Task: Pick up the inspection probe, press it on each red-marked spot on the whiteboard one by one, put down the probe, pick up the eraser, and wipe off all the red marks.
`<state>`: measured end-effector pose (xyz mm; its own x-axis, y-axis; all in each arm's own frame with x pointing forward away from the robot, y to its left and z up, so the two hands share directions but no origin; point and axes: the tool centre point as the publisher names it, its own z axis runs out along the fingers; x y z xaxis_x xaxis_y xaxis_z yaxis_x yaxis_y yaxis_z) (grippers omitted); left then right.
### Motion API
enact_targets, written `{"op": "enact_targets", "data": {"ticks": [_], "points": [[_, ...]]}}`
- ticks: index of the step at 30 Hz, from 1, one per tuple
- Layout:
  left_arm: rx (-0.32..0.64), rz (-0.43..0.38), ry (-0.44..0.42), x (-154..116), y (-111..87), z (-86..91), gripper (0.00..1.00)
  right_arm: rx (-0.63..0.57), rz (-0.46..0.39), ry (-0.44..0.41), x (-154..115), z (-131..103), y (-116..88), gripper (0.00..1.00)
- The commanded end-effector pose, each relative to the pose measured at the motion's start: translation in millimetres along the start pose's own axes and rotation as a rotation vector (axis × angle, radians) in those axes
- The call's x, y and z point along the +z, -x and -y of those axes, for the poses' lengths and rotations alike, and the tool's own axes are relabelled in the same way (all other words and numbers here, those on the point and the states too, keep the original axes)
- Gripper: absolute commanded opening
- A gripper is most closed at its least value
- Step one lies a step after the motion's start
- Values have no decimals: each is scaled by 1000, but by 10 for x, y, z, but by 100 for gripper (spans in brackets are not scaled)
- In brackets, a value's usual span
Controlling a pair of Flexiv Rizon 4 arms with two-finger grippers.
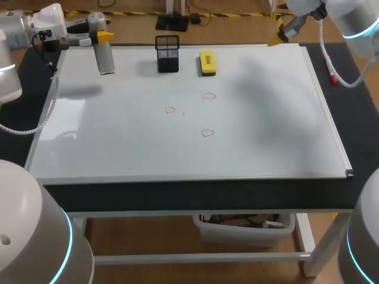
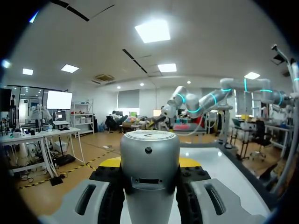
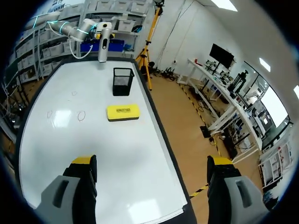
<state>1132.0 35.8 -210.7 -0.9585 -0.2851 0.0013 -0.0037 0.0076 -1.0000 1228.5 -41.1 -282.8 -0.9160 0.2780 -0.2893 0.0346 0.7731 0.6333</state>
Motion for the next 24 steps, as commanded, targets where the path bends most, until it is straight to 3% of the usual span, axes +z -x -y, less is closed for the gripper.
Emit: {"op": "enact_targets", "data": {"ticks": [1,12,24], "points": [[2,5,0,1,-17,13,0,-32,-286,-150,138,-34,105,100],[2,5,0,1,-17,13,0,-148,-352,-244,359,-140,77,100],[2,5,0,1,-17,13,0,-381,-421,-385,627,-288,-76,100]]}}
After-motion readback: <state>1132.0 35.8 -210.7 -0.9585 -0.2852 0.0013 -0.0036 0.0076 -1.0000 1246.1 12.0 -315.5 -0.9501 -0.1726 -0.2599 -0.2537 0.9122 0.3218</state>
